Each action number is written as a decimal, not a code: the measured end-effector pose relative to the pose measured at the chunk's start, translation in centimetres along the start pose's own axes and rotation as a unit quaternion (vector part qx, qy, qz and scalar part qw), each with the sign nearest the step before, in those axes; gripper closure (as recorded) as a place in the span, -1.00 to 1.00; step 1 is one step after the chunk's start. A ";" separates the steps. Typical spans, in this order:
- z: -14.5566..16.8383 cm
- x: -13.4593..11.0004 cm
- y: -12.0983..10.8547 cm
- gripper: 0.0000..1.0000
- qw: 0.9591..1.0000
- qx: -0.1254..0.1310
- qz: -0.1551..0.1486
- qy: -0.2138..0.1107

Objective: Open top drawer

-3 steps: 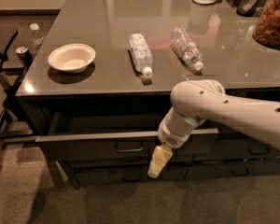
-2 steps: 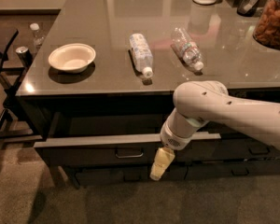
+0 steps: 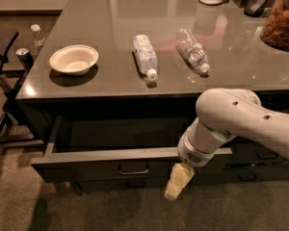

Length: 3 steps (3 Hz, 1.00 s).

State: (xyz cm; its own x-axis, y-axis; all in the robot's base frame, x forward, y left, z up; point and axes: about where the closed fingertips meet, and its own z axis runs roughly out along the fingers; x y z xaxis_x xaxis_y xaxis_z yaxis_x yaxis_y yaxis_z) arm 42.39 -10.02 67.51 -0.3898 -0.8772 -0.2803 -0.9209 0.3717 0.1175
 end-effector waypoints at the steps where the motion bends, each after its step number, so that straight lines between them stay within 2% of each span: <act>1: -0.2 -1.3 -0.3 -1.00 1.000 0.010 -0.012 -0.004; 2: 1.0 -2.0 -0.6 -1.00 1.000 0.011 -0.021 0.010; 3: 3.4 -0.8 -0.2 -1.00 0.999 -0.007 -0.013 0.037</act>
Offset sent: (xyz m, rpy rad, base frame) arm 0.0225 0.0279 -0.0181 -0.0579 -0.0174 0.0578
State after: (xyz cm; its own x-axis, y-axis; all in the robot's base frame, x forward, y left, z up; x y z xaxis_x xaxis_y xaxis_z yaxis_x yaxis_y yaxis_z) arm 42.88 -8.34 64.51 -0.3642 -0.9067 -0.2128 -0.9305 0.3444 0.1251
